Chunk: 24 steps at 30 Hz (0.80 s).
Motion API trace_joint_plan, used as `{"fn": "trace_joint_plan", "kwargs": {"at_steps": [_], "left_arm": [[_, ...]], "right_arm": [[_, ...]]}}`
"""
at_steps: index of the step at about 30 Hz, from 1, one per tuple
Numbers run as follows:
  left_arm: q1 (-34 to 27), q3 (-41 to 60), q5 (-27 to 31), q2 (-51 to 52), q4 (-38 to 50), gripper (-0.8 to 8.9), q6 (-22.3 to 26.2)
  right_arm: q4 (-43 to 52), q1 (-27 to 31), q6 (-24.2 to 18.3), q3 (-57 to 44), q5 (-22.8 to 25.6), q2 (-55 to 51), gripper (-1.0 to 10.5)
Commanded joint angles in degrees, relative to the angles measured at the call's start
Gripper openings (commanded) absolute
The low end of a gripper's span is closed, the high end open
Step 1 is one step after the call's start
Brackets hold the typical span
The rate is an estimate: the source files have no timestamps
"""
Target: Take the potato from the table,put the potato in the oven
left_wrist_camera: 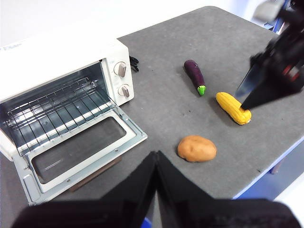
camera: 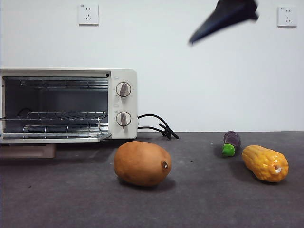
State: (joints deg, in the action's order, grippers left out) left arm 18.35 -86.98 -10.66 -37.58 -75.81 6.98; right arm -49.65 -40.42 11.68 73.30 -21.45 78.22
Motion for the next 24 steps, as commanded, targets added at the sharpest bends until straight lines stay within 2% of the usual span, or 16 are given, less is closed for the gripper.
{"fn": "trace_joint_plan", "kwargs": {"at_steps": [1, 8, 19, 24], "left_arm": [[0.1, 0.3, 0.2, 0.3, 0.3, -0.05, 0.7], [0.1, 0.3, -0.3, 0.2, 0.2, -0.05, -1.3], [0.1, 0.3, -0.3, 0.5, 0.2, -0.05, -2.8], [0.1, 0.4, -0.3, 1.1, 0.2, -0.05, -3.0]], "right_arm": [[-0.3, -1.6, -2.7, 0.8, 4.4, 4.2, 6.4], [-2.2, -3.5, -5.2, 5.3, 11.4, 13.3, 6.4], [-4.1, -4.7, -9.0, 14.2, 14.3, 28.3, 6.4], [-3.2, -6.7, -11.8, 14.2, 18.7, 33.9, 6.4]]}}
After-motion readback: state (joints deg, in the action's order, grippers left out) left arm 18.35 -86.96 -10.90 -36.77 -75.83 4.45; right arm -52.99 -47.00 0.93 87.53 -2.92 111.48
